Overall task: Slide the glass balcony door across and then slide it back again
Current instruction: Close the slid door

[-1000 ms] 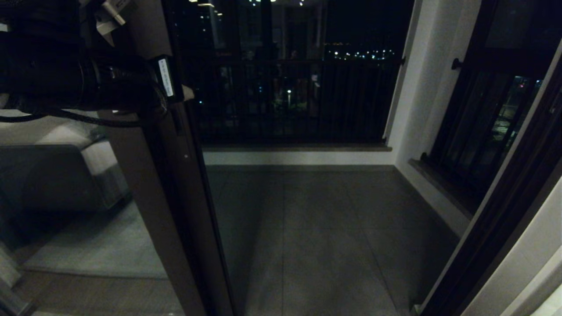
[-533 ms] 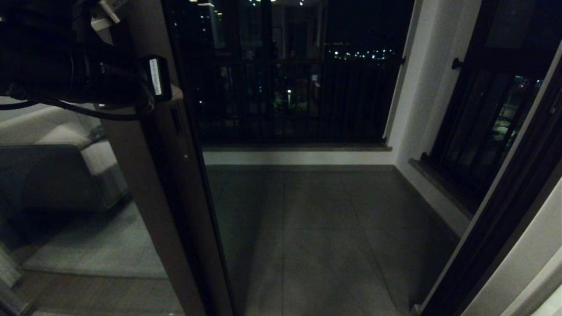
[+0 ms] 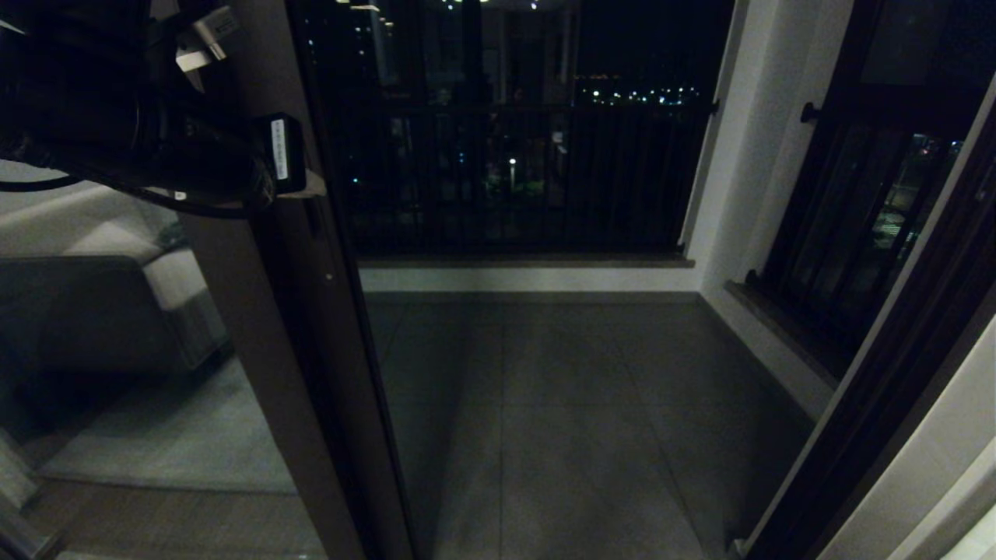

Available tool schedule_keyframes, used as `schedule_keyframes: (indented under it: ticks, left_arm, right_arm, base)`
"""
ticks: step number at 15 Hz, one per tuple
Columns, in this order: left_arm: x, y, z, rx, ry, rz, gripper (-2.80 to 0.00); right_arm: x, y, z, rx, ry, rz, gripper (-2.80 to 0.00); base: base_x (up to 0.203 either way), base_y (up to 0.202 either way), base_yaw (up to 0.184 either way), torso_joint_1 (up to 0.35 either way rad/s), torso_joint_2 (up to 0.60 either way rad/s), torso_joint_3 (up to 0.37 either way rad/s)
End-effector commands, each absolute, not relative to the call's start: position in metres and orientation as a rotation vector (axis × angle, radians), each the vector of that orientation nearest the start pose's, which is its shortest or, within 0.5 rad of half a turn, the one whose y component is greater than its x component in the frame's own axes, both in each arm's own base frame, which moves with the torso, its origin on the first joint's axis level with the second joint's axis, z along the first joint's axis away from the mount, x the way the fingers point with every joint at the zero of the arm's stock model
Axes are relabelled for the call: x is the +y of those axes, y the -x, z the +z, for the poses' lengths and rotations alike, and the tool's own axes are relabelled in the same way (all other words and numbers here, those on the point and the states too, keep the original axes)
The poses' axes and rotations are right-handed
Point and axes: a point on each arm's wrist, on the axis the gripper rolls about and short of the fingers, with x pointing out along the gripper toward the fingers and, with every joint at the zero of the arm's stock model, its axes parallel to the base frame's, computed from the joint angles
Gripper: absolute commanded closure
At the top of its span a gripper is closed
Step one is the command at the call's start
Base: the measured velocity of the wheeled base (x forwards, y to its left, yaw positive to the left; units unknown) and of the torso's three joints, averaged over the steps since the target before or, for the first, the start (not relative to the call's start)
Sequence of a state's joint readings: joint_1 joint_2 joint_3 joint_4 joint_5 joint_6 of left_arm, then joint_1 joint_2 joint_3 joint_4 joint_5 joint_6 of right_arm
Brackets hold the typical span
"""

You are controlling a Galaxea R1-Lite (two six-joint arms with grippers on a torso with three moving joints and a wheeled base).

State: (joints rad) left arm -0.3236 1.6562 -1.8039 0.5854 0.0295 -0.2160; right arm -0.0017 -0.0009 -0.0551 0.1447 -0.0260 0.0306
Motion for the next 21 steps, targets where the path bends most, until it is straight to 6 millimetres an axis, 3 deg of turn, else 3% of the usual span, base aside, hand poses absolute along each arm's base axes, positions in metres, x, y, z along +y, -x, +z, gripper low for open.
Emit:
schedule_keyframes:
  ticks: [1,5,9,16,21]
  left_arm:
    - [-0.088,-0.268,0.352,0.484,0.131,-0.231,-2.80]
    - [-0.073,-0.298,0.338,0.517,0.078,-0.216,-2.80]
    - [-0.054,-0.318,0.332,0.541,0.145,-0.359,-2.80]
    - [-0.059,-0.358,0.311,0.492,0.122,-0.392,-2.80]
    - [-0.058,-0.364,0.308,0.472,0.112,-0.386,-2.80]
  right_arm:
    - [-0.001,0.028,0.076,0.090,-0.030,-0.029,0.00]
    - [-0.001,0.028,0.076,0.090,-0.030,-0.029,0.00]
    - [-0.001,0.028,0.076,0.090,-0.030,-0.029,0.00]
    - [-0.001,0.028,0.076,0.090,-0.030,-0.029,0.00]
    - [-0.001,0.028,0.076,0.090,-0.030,-0.029,0.00]
  base:
    - [0.000,0.000,0.000,0.000,0.00,0.000]
    - [0.000,0.000,0.000,0.000,0.00,0.000]
    - [0.000,0.000,0.000,0.000,0.00,0.000]
    - [0.000,0.000,0.000,0.000,0.00,0.000]
    - [0.000,0.000,0.000,0.000,0.00,0.000]
